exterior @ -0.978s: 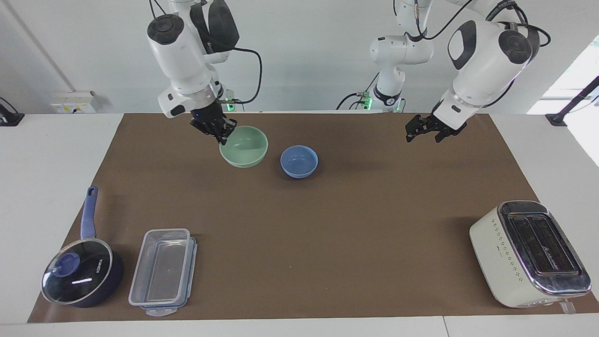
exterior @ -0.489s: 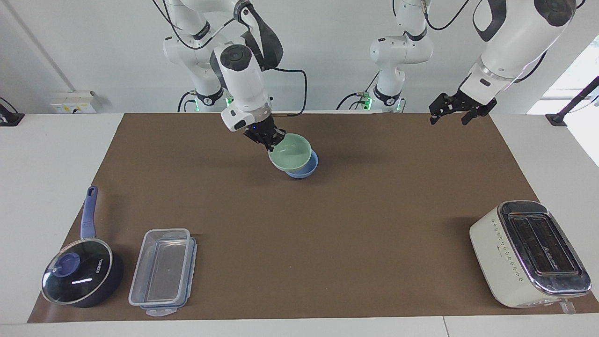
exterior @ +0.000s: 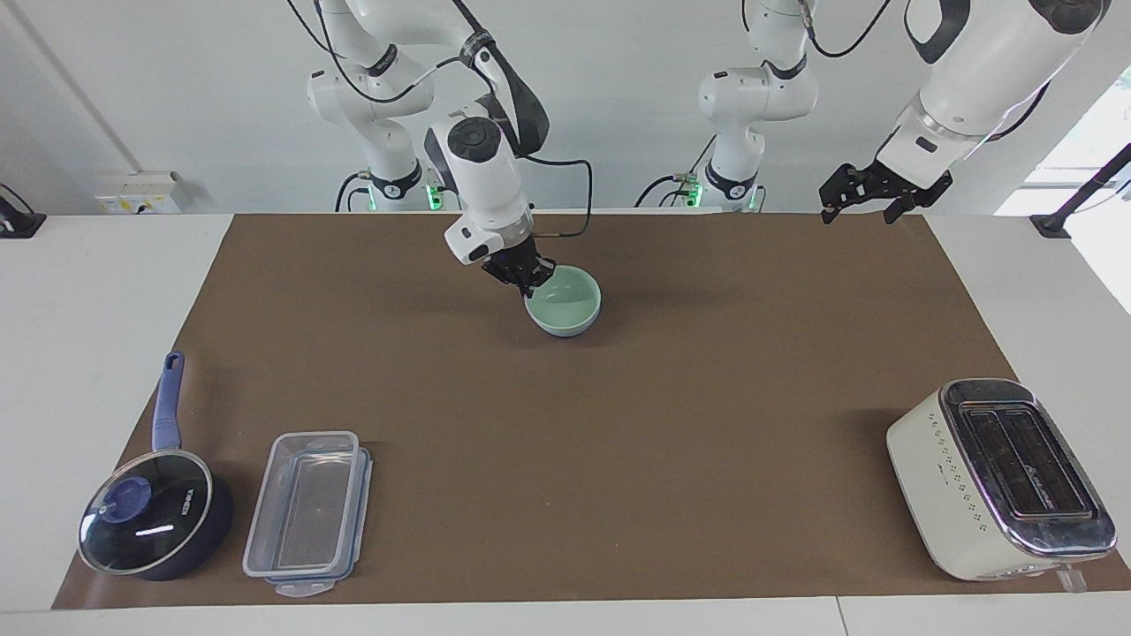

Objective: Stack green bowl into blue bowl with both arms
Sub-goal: 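Lower the green bowl into the blue bowl with the right gripper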

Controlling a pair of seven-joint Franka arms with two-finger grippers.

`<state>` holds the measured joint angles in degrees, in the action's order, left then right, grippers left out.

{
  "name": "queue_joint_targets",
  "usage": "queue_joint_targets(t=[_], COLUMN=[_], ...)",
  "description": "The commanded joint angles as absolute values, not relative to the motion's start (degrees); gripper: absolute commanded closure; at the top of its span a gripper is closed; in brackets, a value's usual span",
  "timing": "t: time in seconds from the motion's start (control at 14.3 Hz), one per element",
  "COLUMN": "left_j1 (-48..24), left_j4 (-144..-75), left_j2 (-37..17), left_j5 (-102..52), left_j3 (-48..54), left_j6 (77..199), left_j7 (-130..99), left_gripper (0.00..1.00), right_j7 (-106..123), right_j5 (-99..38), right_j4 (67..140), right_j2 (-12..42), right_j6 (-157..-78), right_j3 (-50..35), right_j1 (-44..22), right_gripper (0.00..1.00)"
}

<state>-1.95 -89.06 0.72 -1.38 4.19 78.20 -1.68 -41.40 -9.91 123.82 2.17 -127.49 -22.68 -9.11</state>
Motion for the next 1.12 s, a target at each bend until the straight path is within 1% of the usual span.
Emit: queue_joint_targets(t=[0.0,0.14,1.05], left_j1=[-2.4,-2.5,-2.2], left_j4=[-88.1,-88.2,-89.1], left_j2=[1.2,1.1,1.1], left_j5=[-0.1,-0.1,-0.1], left_j3=[4.3,4.3,4.6], left_j6=[78.7,81.6,82.3], left_j7=[-1.8,-2.0,-1.4], left_gripper=[0.0,0.0,0.0], right_j7=[-40.0,-40.0,-39.6], right_j5=[-10.8,-10.8,-10.8], right_j4=[126.3,127.2,129.0], right_j2=[0.9,0.6,-0.3], right_j6=[-129.9,-130.3,-130.4], right_j3=[-22.7,-22.8,-22.8], right_j1=[-9.1,-9.8,-10.8], right_gripper=[1.0,1.0,1.0])
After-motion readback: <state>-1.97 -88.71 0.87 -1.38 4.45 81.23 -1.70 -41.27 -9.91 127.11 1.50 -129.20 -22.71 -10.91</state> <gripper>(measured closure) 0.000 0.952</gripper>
